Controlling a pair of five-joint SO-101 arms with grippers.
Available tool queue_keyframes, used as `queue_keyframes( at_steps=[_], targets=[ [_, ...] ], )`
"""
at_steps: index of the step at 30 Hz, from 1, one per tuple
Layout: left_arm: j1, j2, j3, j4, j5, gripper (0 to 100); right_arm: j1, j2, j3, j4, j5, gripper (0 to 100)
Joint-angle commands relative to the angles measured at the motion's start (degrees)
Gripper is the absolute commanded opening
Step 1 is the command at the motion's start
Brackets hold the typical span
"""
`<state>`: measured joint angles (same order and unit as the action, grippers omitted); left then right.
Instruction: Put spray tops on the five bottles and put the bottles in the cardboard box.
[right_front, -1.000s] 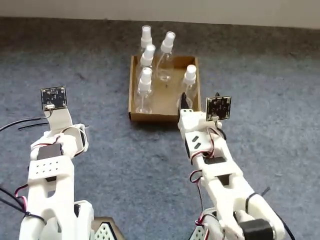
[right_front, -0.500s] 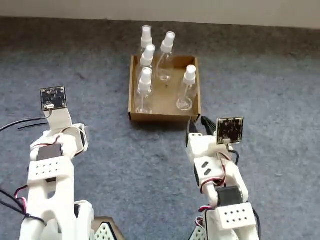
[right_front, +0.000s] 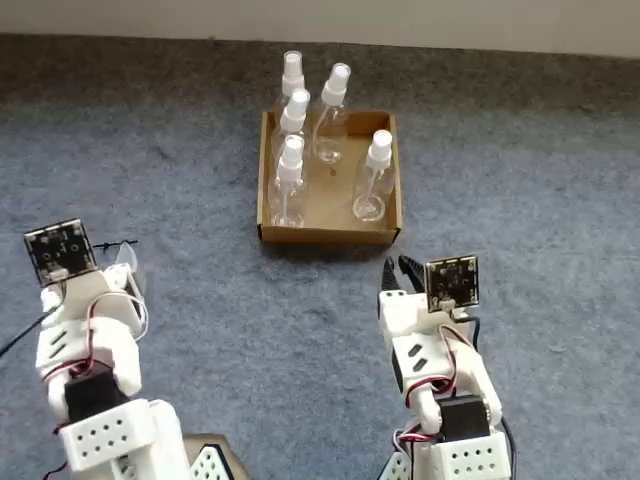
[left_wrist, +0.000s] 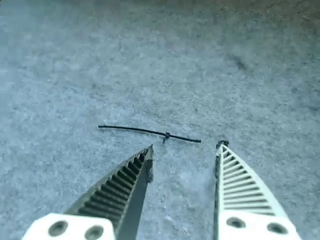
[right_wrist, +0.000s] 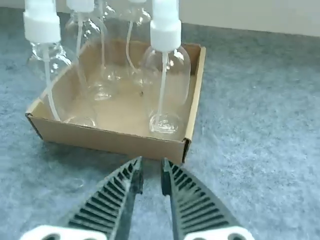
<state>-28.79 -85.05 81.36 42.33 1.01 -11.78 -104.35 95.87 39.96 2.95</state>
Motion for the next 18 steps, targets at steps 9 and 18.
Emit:
queue_keyframes(
  at_steps=[9,18],
  targets=[
    [-0.57,-14.73,16.04,4.57,-14.95,20,6.81,-0.92,8.4,18.07,0.7,3.0],
    [-0.57,-10.95,16.31,19.52,-16.88,20,7.6,-0.75,8.4,30.99,0.62,3.0]
  ],
)
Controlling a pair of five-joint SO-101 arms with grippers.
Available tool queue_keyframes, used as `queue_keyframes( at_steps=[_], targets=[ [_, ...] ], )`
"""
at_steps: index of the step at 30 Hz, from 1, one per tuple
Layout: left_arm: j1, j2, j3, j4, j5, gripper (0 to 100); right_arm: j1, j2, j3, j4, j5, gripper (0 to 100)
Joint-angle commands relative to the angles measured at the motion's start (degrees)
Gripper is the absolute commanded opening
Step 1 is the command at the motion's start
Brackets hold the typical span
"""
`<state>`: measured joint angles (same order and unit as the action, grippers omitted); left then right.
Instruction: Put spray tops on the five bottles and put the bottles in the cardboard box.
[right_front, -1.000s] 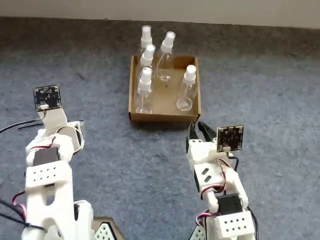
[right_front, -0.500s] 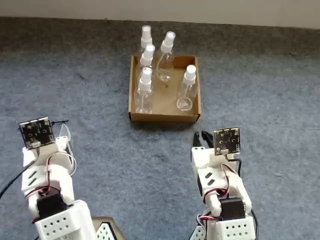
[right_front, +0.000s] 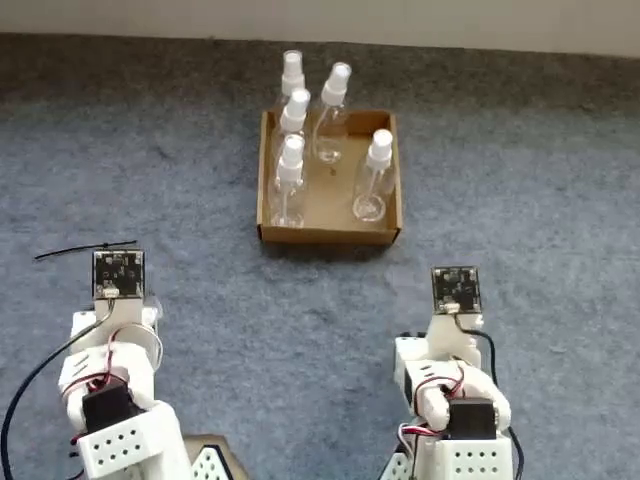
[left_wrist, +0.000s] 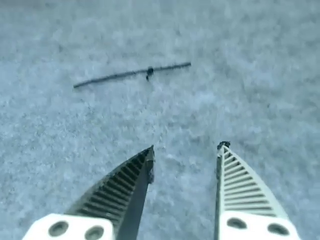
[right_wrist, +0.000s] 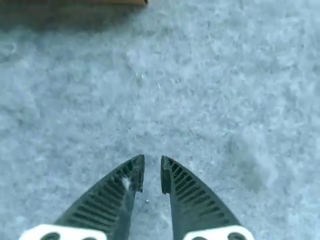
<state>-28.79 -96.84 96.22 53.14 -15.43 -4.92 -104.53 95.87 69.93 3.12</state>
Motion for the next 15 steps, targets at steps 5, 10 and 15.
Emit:
queue_keyframes(
  at_steps=[5,10,15],
  targets=[
    [-0.57,-0.4,1.36,12.66,-0.44,20,0.75,-0.57,8.4,1.01,0.44,3.0],
    [-1.8,-0.75,1.36,13.27,-0.44,16,0.75,-0.57,8.4,1.01,0.44,3.0],
    [-5.67,-0.92,1.36,13.54,-0.44,5,0.75,-0.57,8.4,1.01,0.44,3.0]
  ],
)
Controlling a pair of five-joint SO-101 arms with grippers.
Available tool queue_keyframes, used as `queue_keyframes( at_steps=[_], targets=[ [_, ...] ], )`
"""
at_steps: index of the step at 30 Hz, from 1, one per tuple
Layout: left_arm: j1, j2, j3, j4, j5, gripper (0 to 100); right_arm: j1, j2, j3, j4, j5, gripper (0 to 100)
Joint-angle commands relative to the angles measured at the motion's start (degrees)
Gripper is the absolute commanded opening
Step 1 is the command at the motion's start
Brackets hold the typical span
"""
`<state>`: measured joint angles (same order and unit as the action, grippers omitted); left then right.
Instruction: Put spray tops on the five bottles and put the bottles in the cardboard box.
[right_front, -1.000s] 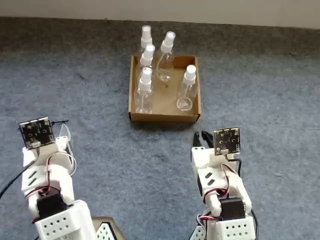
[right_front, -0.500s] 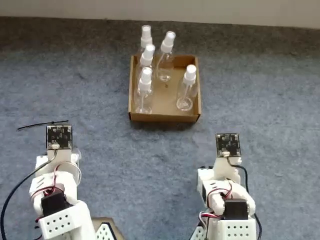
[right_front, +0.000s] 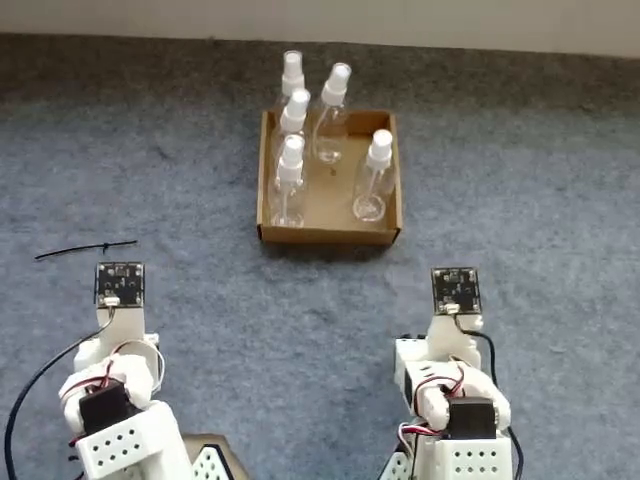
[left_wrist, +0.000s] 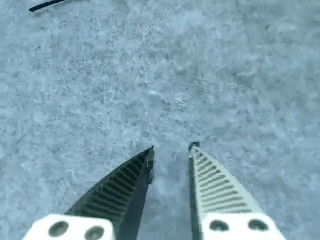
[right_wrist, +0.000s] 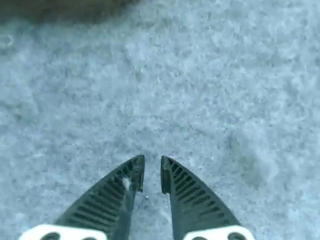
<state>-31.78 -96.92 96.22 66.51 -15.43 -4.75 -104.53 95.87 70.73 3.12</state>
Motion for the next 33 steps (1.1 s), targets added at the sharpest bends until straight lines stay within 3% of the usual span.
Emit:
queue_keyframes(
  at_steps=[1,7,33],
  targets=[
    [-3.12,-0.84,1.36,0.18,-0.44,8,0.57,-0.57,8.4,0.22,0.44,3.0],
    [-3.38,-0.84,1.36,0.44,-0.44,15,0.57,-0.57,8.4,0.22,0.44,3.0],
    [-3.38,-0.84,1.36,0.44,-0.44,15,0.57,-0.57,8.4,0.22,0.44,3.0]
  ],
)
